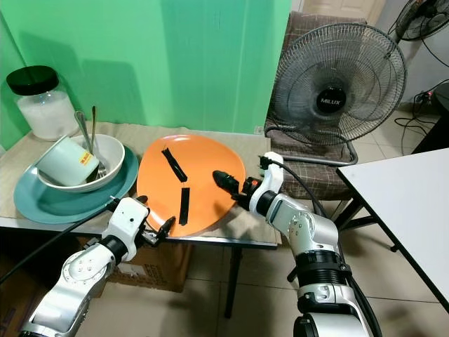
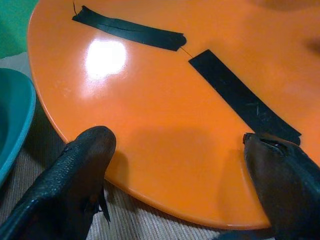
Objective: Setting the table
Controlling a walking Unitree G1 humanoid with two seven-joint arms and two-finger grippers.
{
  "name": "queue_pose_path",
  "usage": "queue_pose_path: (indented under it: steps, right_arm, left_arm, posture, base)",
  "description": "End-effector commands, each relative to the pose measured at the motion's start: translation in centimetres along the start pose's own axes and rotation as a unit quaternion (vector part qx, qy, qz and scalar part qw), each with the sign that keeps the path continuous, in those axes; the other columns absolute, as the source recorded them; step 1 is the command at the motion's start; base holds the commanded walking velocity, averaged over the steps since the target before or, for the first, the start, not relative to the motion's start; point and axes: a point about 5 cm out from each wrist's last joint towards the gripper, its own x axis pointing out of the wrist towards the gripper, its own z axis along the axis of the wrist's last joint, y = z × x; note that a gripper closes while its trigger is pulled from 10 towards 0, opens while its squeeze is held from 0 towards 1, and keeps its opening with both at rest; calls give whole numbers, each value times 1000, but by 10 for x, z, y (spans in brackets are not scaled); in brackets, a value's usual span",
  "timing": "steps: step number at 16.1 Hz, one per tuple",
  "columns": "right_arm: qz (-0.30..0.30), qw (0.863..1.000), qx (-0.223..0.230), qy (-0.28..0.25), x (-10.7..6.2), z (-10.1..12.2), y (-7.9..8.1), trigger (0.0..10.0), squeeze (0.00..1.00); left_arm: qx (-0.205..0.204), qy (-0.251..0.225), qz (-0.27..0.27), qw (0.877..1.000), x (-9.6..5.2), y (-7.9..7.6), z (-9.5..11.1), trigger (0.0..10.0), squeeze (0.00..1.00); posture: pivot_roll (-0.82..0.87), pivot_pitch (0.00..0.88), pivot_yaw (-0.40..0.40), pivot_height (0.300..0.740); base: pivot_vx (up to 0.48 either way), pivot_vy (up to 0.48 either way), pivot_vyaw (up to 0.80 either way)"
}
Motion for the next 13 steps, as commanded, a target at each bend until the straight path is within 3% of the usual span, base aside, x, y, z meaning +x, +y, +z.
queue_pose_path:
  steps: [1,4,8,13]
  right_arm:
    - [13,1000,3,3,1,0,3,0,0]
    - [14,1000,0,21,3,-6,3,0,0]
    - [20,998,53,14,7,-13,4,0,0]
    - [24,997,68,12,6,-14,3,0,0]
  left_arm:
    - [-4,48,-10,999,-1,-7,-19,10000,0]
    - [-2,43,-9,999,0,-5,-17,10000,0]
    - [1,35,-6,999,2,-2,-14,10000,0]
    - [4,28,0,1000,3,2,-12,10000,0]
  posture:
    - [-126,0,-52,740]
    - [-129,0,-44,740]
    - [-126,0,-38,740]
    - [-124,0,-36,740]
  base:
    - [0,0,0]
    - [0,0,0]
    - [0,0,0]
    - [0,0,0]
